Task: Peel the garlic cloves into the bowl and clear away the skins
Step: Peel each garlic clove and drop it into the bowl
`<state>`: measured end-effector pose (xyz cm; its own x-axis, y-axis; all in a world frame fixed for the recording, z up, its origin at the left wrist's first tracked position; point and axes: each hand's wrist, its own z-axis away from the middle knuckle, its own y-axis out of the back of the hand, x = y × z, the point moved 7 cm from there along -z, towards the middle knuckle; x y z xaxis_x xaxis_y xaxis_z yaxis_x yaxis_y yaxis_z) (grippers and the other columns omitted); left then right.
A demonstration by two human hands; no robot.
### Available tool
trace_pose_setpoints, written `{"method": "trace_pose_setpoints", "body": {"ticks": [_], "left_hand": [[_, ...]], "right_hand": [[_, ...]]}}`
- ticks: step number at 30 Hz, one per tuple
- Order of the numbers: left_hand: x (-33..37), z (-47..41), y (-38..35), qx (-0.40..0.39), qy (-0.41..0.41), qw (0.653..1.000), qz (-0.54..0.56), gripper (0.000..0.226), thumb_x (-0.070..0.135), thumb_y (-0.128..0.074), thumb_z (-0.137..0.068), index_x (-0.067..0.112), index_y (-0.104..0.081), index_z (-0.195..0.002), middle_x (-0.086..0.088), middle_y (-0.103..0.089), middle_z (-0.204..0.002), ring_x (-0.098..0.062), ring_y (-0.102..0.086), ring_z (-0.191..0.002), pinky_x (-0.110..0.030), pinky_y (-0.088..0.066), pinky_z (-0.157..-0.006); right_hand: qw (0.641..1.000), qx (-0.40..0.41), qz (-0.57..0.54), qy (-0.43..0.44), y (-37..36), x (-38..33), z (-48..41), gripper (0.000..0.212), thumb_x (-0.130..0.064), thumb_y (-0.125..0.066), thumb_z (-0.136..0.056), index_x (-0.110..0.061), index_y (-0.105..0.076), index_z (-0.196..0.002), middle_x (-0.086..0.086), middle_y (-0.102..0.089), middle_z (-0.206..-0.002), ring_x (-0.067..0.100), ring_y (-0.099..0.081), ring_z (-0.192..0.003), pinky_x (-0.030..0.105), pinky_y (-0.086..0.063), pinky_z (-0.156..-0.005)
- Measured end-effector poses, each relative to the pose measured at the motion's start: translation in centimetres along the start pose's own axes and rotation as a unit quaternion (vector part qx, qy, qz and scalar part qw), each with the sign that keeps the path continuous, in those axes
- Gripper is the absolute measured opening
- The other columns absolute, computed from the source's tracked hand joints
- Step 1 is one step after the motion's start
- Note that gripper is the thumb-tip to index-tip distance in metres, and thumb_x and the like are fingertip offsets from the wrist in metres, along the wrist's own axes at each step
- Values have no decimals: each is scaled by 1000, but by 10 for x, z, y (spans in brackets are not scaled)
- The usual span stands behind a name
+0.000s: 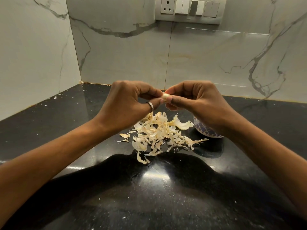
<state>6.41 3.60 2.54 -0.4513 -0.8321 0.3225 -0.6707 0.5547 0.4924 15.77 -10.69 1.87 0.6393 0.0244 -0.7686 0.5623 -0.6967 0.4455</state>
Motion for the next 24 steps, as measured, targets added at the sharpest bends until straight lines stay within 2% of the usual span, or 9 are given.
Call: {"method": "trace_pose_setpoints", "body": {"ticks": [6,9,11,14,17,24], "left_hand": [[4,2,1,8,-16,999,-29,19,18,-78,-87,7,-77,-102,1,-76,-91,1,-70,-73,-6,-54,-71],[7,2,1,12,-20,999,-33,18,21,-77,-88,7,-78,-99,5,-73,-85,1,-68,-85,-5,-53,-71],[8,3,0,12,-18,999,-36,18,25,-76,-89,8,-78,-97,7,-73,-82,0,-68,-84,-8,-54,-70],[5,3,-2,12,-14,999,-51,18,26,-74,-91,10,-78,-96,3,-76,-80,-7,-70,-68,-22,-57,-63],[4,4,-4,11,-15,998,-66,18,28,-73,-92,11,-77,-95,1,-75,-76,-9,-69,-63,-31,-57,-60],[2,3,-4,2,-5,998,-56,20,31,-70,-92,12,-77,-94,2,-74,-74,-10,-69,-61,-32,-57,-58]], "right_hand": [[999,20,40,9,-1,3,-1,20,-13,-70,-91,-6,-72,-109,7,-76,-98,17,-75,-88,27,-60,-82],[998,33,47,13,-2,3,-1,19,-14,-70,-91,-8,-71,-109,8,-76,-97,16,-75,-87,27,-61,-82],[998,33,51,14,-4,4,-1,20,-14,-70,-91,-7,-71,-110,8,-76,-98,17,-75,-89,29,-61,-84],[998,24,56,14,-6,5,-1,26,-12,-73,-88,-5,-71,-113,8,-76,-102,16,-75,-93,30,-61,-87],[996,28,76,24,-7,4,-1,26,-10,-74,-88,-6,-71,-114,6,-76,-102,15,-75,-93,30,-61,-88],[992,29,111,49,-9,1,0,23,-13,-71,-90,-11,-72,-113,2,-76,-98,13,-74,-88,30,-61,-86]]}}
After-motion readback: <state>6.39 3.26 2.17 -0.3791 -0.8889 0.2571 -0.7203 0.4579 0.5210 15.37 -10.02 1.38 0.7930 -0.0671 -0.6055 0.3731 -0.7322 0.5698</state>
